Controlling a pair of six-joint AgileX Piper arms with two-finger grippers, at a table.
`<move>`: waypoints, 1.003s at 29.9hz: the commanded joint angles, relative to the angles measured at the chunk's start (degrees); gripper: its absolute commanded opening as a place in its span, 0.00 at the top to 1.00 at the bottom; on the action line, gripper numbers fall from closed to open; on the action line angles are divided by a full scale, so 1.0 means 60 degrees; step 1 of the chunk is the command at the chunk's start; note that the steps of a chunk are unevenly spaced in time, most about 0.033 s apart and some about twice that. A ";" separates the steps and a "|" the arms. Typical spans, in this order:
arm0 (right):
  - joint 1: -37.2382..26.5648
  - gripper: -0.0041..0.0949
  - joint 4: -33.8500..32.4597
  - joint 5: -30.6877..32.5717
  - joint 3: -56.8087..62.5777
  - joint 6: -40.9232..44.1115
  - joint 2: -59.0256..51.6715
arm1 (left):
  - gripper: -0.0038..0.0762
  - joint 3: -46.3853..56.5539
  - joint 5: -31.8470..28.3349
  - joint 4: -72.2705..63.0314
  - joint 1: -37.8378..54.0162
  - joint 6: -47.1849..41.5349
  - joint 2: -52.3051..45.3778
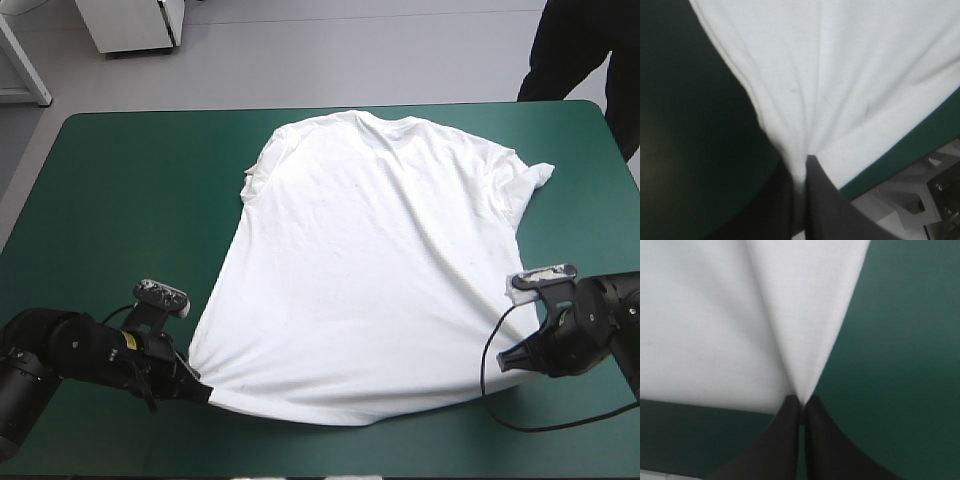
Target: Fold the cloth
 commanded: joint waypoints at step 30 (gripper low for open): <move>0.0125 0.19 -0.0004 -0.0261 -0.2409 0.0578 0.0205 | 0.26 -0.1795 -0.0122 0.0333 -0.0013 -0.0528 0.0280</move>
